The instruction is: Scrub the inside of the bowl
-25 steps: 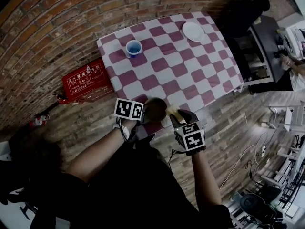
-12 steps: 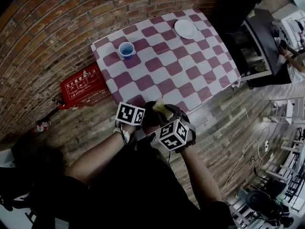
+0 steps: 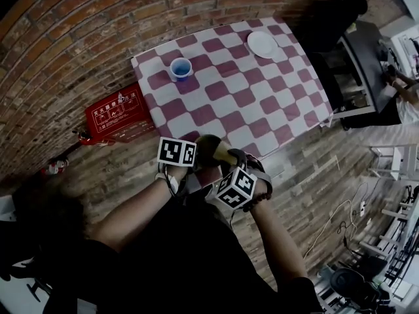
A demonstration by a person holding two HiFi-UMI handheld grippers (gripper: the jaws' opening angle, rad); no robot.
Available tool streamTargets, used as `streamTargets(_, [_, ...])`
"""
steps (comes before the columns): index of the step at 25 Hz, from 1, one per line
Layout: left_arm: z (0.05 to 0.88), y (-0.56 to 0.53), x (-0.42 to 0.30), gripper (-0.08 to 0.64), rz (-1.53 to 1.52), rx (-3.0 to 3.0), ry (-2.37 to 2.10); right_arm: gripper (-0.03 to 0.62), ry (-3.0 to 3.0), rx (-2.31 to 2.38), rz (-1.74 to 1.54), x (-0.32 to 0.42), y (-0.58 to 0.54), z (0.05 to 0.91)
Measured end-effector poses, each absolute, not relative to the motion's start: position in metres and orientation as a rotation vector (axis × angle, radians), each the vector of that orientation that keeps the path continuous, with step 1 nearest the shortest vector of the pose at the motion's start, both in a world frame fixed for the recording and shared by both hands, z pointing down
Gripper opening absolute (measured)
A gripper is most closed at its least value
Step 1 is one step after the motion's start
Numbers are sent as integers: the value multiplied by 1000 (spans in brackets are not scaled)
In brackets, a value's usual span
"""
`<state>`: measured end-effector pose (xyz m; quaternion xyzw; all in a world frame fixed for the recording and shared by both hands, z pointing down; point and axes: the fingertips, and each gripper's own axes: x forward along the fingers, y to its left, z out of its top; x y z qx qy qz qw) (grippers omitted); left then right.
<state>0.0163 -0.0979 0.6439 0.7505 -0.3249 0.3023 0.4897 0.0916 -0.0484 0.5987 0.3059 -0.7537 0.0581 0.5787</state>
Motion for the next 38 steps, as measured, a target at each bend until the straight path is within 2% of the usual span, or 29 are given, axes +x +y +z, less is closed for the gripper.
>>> streamTargets(8, [643, -95, 24, 29, 731, 1837, -795, 155, -1877, 712, 327, 53, -23, 600])
streamTargets(14, [640, -92, 25, 31, 849, 1953, -735, 155, -1779, 729, 284, 81, -27, 609])
streamTargets(18, [636, -89, 29, 32, 809, 1984, -687, 155, -1737, 757, 247, 98, -43, 612])
streamTargets(31, [609, -102, 21, 161, 82, 1766, -602, 155, -1811, 771, 174, 61, -85, 598])
streamTargets(38, [594, -104, 5, 186, -95, 1723, -563, 155, -1796, 781, 166, 63, -82, 597])
